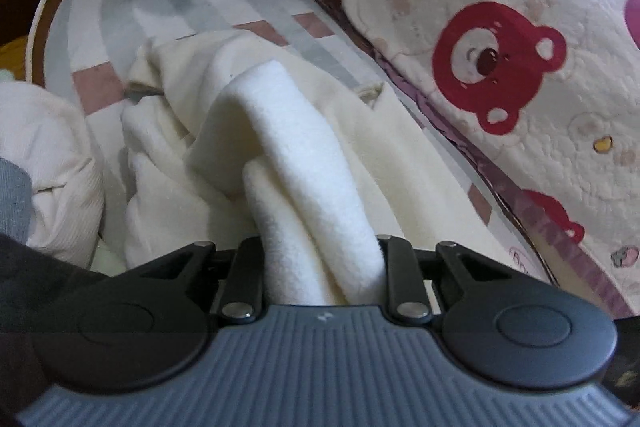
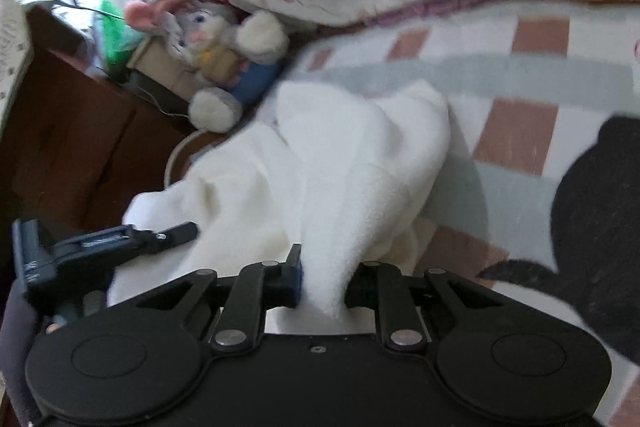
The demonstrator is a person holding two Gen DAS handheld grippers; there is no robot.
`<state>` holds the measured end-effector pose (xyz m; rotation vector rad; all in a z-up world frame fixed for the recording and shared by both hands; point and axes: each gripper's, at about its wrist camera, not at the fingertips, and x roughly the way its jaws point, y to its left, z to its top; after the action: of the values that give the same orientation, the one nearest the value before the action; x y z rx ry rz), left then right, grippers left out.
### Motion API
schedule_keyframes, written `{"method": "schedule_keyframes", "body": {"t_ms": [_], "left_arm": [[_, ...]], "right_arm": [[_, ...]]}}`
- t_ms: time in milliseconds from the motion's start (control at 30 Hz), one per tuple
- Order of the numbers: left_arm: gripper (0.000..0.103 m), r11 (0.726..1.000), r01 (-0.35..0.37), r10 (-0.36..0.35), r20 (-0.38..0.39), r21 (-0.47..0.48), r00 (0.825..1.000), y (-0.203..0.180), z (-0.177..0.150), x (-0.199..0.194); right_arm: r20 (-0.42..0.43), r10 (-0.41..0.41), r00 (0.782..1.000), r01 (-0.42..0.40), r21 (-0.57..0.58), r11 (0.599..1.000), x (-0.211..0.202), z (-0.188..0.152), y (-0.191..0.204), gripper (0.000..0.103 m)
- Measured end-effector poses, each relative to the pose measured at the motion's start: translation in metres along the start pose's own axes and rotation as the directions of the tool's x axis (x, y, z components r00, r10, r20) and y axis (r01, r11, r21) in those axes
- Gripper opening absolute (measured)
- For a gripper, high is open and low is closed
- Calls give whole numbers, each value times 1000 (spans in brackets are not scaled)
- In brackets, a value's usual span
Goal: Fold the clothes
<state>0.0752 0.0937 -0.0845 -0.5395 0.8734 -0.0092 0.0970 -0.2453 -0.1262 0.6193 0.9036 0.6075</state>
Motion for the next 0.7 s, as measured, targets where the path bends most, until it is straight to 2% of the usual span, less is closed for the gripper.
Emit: {"method": "schedule_keyframes", "body": {"t_ms": [167, 400, 567, 633, 700], "left_arm": [[21, 992, 95, -96, 7, 84, 995, -22, -6, -10], [21, 951, 205, -201, -43, 232, 979, -79, -25, -13], [21, 898, 336, -318, -108, 285, 942, -123, -38, -28], [21, 869, 388, -361, -143, 308, 922, -143, -47, -36], [21, 840, 432, -392, -183, 329, 902, -165, -57, -39]], "right_arm": [[53, -5, 999, 9, -71, 997, -37, 0, 21, 19], [149, -35, 988, 54, -121, 991, -100, -5, 40, 19], [233, -167, 958, 191, -80, 978, -162, -16, 45, 19], [308, -183, 934, 214, -69, 974, -195, -23, 47, 19], [354, -225, 908, 272, -90, 958, -219, -26, 52, 19]]}}
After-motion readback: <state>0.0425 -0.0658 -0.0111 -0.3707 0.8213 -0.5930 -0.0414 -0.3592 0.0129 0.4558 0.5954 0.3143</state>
